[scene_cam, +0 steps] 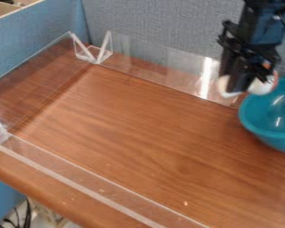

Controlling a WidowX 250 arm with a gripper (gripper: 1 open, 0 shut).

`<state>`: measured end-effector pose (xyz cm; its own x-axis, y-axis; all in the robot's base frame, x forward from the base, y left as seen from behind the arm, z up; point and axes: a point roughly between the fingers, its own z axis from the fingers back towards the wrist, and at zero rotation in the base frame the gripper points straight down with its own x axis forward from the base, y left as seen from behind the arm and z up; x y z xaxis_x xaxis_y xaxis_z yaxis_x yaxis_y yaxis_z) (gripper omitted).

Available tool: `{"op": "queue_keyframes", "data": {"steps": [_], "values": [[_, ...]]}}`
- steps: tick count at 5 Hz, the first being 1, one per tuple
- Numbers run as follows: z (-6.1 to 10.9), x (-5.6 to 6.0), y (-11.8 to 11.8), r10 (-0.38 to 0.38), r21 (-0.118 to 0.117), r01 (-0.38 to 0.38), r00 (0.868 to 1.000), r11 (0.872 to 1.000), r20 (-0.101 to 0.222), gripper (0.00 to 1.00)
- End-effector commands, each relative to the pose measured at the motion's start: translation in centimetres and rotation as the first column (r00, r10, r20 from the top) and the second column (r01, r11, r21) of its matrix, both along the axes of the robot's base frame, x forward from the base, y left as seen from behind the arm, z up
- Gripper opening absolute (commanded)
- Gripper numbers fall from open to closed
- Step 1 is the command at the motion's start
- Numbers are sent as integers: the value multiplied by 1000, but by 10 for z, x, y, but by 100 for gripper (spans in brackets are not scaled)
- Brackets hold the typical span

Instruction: Remove the mushroom from inside the blue bowl and put it on the table

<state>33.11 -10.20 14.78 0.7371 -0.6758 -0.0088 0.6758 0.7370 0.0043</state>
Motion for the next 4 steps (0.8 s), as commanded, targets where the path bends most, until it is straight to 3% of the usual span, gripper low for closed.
{"op": "queue_keyframes", "data": {"steps": [1,3,4], "values": [[28,-8,31,34,-19,-32,997,999,69,0],[27,-32,96,107,-14,-107,993,994,40,0],[6,-36,112,110,-13,-110,994,994,2,0]]}}
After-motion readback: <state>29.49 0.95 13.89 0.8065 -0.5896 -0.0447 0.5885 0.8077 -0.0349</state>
